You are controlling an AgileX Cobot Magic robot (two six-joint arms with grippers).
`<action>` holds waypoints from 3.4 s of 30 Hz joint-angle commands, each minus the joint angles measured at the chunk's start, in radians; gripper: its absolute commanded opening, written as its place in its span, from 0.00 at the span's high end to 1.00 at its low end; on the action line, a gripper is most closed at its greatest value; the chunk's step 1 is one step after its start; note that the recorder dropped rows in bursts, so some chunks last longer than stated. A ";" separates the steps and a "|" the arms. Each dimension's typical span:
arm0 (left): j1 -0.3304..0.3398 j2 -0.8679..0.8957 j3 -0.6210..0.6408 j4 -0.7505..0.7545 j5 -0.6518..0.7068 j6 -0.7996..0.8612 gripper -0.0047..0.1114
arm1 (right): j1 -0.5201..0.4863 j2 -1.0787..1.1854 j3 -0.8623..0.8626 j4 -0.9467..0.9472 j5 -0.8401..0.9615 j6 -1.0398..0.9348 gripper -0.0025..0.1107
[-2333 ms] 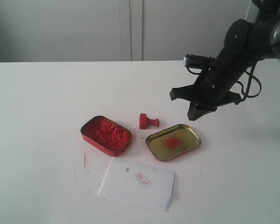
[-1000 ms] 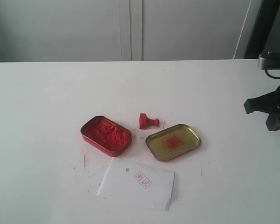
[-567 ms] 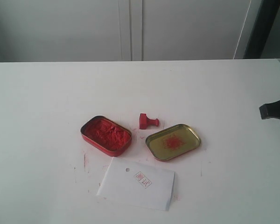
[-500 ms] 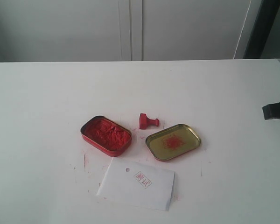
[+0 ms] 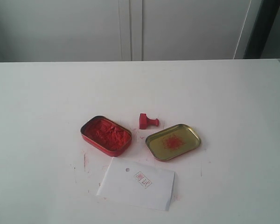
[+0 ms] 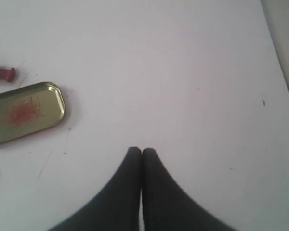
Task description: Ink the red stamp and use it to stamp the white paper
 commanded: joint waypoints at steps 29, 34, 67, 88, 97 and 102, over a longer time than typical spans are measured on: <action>-0.010 -0.004 0.007 -0.003 0.000 -0.003 0.96 | -0.008 -0.428 0.205 -0.009 -0.214 -0.012 0.98; -0.010 -0.004 0.007 -0.003 0.000 -0.003 0.96 | -0.008 -0.428 0.205 -0.009 -0.271 -0.012 0.98; -0.010 -0.004 0.007 -0.003 0.000 -0.003 0.96 | 0.019 -0.709 0.205 -0.009 -0.271 -0.012 0.98; -0.010 -0.004 0.007 -0.003 0.000 -0.003 0.96 | 0.053 -0.709 0.416 -0.009 -0.377 -0.012 0.98; -0.010 -0.004 0.007 -0.003 0.000 -0.003 0.96 | 0.053 -0.709 0.587 -0.009 -0.377 -0.012 0.98; -0.010 -0.004 0.007 -0.003 0.000 -0.003 0.96 | 0.053 -0.709 0.600 -0.009 -0.295 -0.012 0.98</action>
